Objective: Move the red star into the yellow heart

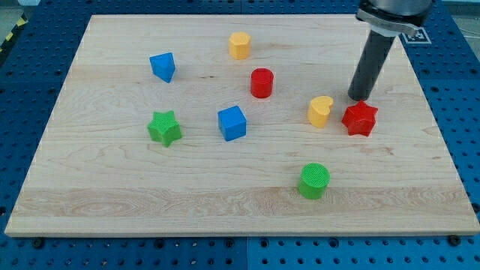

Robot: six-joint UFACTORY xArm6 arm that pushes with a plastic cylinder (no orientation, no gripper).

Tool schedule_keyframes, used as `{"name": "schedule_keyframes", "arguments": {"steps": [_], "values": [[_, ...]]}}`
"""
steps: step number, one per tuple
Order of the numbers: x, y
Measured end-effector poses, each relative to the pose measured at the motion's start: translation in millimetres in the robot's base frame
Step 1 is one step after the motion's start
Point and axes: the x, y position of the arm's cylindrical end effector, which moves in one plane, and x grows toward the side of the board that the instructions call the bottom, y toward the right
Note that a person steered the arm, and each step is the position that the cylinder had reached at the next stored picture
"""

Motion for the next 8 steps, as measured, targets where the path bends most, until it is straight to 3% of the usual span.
{"name": "schedule_keyframes", "arguments": {"steps": [2, 8], "values": [[-11, 12], [51, 35]]}}
